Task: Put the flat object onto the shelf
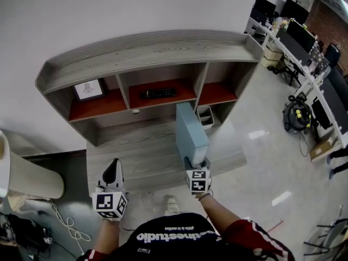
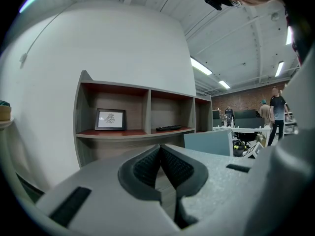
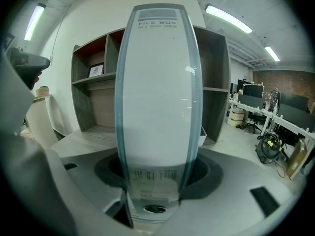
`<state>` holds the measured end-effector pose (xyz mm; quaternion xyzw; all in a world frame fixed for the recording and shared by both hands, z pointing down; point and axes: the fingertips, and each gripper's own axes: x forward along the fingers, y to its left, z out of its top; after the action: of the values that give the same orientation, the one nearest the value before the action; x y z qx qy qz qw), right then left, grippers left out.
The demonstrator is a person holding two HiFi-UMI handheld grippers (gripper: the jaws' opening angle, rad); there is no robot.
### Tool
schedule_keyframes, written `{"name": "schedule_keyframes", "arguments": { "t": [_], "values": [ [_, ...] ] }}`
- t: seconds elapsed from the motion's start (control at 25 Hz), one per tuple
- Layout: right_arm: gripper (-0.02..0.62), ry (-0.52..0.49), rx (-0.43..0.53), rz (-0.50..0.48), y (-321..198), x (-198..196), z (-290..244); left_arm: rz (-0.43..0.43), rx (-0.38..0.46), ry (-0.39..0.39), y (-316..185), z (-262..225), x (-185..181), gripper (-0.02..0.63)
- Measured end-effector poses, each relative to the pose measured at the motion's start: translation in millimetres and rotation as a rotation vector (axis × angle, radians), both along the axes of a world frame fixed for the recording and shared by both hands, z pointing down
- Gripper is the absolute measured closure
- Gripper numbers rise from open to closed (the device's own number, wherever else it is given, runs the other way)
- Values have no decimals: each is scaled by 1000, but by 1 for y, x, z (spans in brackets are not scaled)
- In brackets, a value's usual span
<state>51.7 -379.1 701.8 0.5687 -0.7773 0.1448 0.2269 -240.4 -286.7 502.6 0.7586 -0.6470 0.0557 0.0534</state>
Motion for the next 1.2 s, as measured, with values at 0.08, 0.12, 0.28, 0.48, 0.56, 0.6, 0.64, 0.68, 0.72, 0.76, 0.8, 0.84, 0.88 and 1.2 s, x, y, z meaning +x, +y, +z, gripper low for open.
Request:
{"name": "schedule_keyframes", "arguments": {
  "t": [0.08, 0.12, 0.28, 0.48, 0.56, 0.6, 0.64, 0.68, 0.72, 0.76, 0.8, 0.84, 0.88, 1.2],
  "values": [
    [319, -1, 3, -5, -4, -2, -1, -1, 1, -8, -2, -1, 2, 600],
    [319, -3, 1, -6, -6, -3, -1, 0, 1, -13, -2, -1, 2, 600],
    [318, -1, 11, -15, -17, -9, -2, -3, -3, -13, -6, 0, 4, 600],
    [316, 0, -1, -2, -31, -9, -1, -12, -3, -25, -12, -1, 3, 600],
    [316, 6, -1, -3, -36, -11, 0, -21, -3, -25, -14, -2, 0, 600],
    [316, 8, 2, -4, -39, -12, 0, -25, -4, -23, -16, -1, -1, 600],
    [316, 7, 4, -6, -42, -14, 1, -28, -4, -20, -17, -1, -2, 601],
    [316, 4, 4, -8, -43, -15, 1, -30, -4, -17, -18, -1, -2, 600],
    [316, 1, 5, -10, -45, -16, 1, -32, -4, -16, -18, -1, -2, 600],
    [316, 0, 5, -12, -46, -17, 2, -34, -4, -16, -19, -1, -2, 600],
    [316, 1, 5, -13, -47, -17, 2, -37, -5, -15, -19, 0, -2, 600],
    [316, 1, 4, -14, -49, -18, 3, -40, -7, -14, -20, 1, -3, 600],
    [314, 0, 3, -16, -51, -18, 4, -43, -9, -14, -20, 2, -3, 600],
    [313, 8, -6, -24, -70, -25, 9, -72, -12, -10, -26, 4, -8, 600]
  ]
}}
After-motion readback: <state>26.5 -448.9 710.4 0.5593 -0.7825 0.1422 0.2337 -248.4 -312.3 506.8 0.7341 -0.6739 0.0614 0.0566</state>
